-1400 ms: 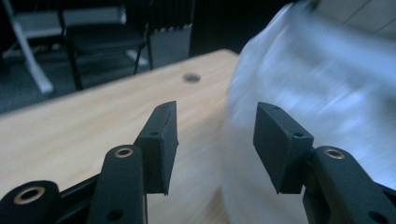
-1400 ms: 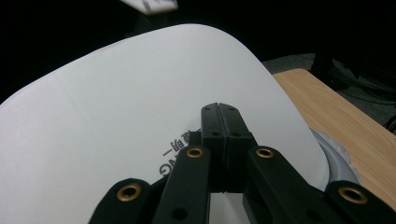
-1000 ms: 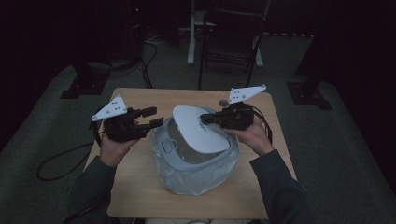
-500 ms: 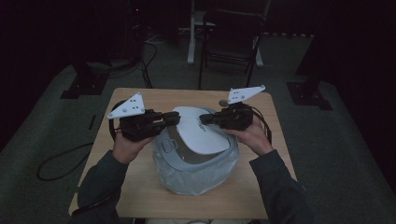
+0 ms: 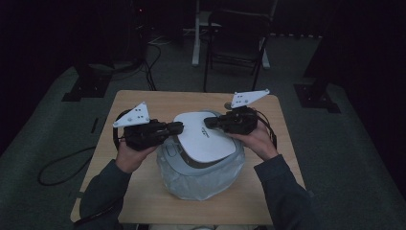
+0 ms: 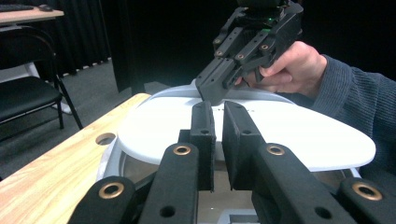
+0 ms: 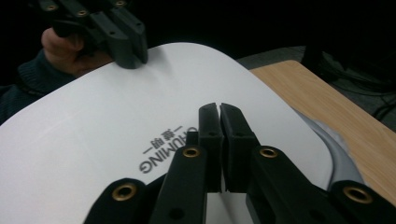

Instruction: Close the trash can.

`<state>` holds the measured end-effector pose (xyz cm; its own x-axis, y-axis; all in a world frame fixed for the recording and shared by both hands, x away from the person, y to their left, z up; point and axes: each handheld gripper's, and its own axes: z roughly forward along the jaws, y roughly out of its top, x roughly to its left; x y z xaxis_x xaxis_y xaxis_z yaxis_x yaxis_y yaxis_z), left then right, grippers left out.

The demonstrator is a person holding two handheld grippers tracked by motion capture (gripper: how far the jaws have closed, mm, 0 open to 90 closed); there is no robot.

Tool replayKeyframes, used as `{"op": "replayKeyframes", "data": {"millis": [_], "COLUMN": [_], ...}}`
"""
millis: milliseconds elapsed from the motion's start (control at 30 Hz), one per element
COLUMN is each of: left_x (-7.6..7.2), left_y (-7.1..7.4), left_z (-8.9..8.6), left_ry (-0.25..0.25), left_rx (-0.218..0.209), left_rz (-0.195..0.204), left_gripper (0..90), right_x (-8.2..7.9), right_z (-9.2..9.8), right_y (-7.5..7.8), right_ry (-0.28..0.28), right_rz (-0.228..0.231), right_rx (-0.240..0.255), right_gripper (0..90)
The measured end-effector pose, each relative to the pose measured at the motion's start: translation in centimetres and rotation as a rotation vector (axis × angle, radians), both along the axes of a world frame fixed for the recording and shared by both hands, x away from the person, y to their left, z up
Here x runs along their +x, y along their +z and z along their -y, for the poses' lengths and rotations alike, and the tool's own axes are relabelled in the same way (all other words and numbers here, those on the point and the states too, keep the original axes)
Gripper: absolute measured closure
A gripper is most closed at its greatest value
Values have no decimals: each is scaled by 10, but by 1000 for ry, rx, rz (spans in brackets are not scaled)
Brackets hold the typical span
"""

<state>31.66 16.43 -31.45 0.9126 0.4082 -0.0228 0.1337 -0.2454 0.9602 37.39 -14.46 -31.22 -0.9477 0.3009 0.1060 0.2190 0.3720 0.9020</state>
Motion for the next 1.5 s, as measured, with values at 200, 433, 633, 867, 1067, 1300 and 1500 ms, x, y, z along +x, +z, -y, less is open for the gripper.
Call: {"op": "replayKeyframes", "data": {"millis": [200, 433, 633, 867, 1067, 1300, 1500], "left_x": [-1, -2, -5, -9, -9, -11, -13], "left_y": [-8, -19, -27, -29, -29, -30, -29], "left_z": [-1, -3, -5, -6, -5, -2, -4], "left_ry": [0, -4, -11, -42, -50, -59, -38], "left_rx": [3, -5, -10, -30, -20, 5, 11], "left_rz": [-13, -30, -43, -50, -49, -44, -21], "left_gripper": [843, 853, 870, 900, 900, 900, 900], "right_x": [1, 1, 3, 5, 5, 5, 5], "right_z": [10, 23, 36, 50, 61, 68, 72], "right_y": [2, 1, -5, -7, -10, -14, -19], "right_ry": [-53, -156, -238, -311, -346, -372, -394], "right_rz": [15, 52, 74, 80, 78, 79, 81], "right_rx": [22, 4, 15, 37, 55, 58, 41], "right_gripper": [834, 781, 740, 727, 728, 732, 732]}}
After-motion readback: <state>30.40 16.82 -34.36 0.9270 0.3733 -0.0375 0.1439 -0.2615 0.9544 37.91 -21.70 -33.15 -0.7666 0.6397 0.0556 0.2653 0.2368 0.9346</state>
